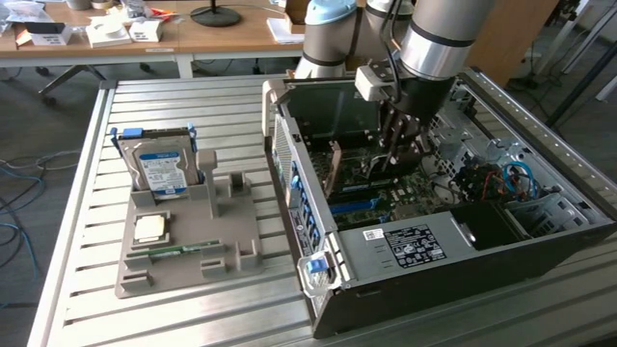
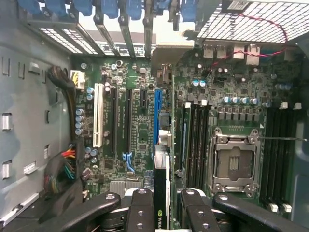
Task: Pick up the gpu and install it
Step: 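Insert the gpu into the slot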
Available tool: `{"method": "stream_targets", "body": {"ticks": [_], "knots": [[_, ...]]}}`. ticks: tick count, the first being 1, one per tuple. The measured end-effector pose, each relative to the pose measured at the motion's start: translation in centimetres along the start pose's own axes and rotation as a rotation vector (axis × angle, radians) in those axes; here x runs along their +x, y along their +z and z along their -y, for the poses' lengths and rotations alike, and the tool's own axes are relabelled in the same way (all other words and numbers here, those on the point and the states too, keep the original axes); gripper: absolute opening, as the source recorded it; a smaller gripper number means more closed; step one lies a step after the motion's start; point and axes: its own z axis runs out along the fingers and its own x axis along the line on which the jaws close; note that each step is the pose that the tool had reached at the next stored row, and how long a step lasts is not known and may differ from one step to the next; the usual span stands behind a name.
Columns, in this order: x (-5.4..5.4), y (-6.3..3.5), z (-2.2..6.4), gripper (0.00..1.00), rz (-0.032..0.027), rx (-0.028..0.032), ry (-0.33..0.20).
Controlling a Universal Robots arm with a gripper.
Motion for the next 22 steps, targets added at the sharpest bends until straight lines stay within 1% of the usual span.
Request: {"method": "stream_targets", "body": {"ticks": [5,9,12,19,22], "knots": [[0.0,0.73,-0.11,0.26,-0.0019,-0.0002,0.000],[0.0,0.78,-0.15,0.26,-0.0023,-0.0001,0.000],[0.0,0.84,-0.41,0.26,-0.0023,-0.0001,0.000],[0.0,1.55,-0.49,0.26,-0.0024,-0.0001,0.000],[0.0,1.65,-0.52,0.26,-0.0030,-0.0002,0.000]]}}
